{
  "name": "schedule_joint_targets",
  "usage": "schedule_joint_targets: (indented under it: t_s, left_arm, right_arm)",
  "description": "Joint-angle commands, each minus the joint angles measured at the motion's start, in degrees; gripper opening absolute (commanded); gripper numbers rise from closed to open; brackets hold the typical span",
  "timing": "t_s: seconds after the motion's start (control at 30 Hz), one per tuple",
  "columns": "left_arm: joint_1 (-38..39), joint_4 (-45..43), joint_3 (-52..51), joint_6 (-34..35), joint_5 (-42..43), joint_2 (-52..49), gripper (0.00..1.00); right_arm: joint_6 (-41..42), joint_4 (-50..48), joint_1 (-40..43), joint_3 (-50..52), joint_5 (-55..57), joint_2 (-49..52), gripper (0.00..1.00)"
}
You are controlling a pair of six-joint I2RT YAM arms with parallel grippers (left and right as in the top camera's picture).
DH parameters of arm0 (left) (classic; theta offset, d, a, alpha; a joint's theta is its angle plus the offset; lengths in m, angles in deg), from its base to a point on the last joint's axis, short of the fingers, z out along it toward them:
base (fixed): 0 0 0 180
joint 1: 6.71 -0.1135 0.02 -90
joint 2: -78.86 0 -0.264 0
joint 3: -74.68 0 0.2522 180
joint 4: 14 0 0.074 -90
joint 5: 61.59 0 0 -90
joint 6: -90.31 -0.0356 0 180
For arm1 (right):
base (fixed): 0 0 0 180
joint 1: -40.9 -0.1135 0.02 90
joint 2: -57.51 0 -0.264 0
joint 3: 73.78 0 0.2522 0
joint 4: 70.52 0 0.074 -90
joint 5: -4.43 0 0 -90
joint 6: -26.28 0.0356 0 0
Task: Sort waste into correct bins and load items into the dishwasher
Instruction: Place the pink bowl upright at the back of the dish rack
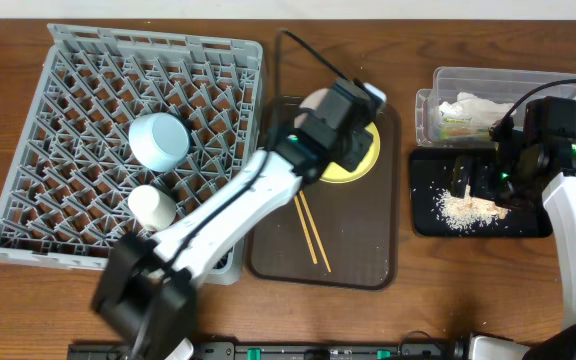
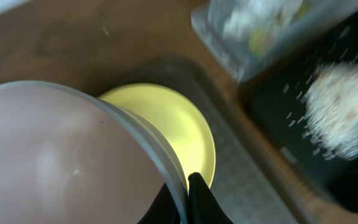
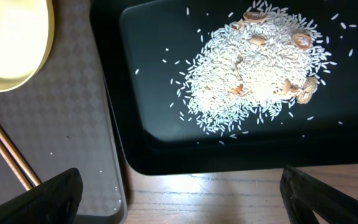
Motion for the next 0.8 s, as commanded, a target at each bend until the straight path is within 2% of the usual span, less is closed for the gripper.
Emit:
schedule_joint_targets:
  t_s: [0.0,0.27,0.3,0.53,0.63,0.77]
  left_arm:
    - [-6.3,1.8,0.2,4.7,8.4,4.6,0.06]
    - [-24.6,2.4,0.0,11.5,36.2,6.0,0.06]
    - [-28.8,2.4,0.0,11.5,42.1,5.8,0.06]
    - [-40.3,1.9,0.0,12.8,55.7,3.0,0.06]
    - [-43.5,0.4,0.0,13.7,64.2,0.0,0.06]
    - [-45.7,-2.1,0.0,17.7,70.6,-3.9,0.06]
  right_arm:
    - [0.7,0.0,0.3,-1.1,0.1,-0.9,0.99]
    - [0.7,0.0,0.3,-1.1,0.1,-0.9,0.99]
    - [0.7,0.0,0.3,-1.1,0.1,-0.9,0.99]
    - [0.7,0.1,0.3,-1.1,0.1,-0.9,0.99]
    - [0.7,0.1,0.3,-1.1,0.0,-0.9,0.99]
    - [0.7,0.1,0.3,-1.1,0.0,-0.9,0.99]
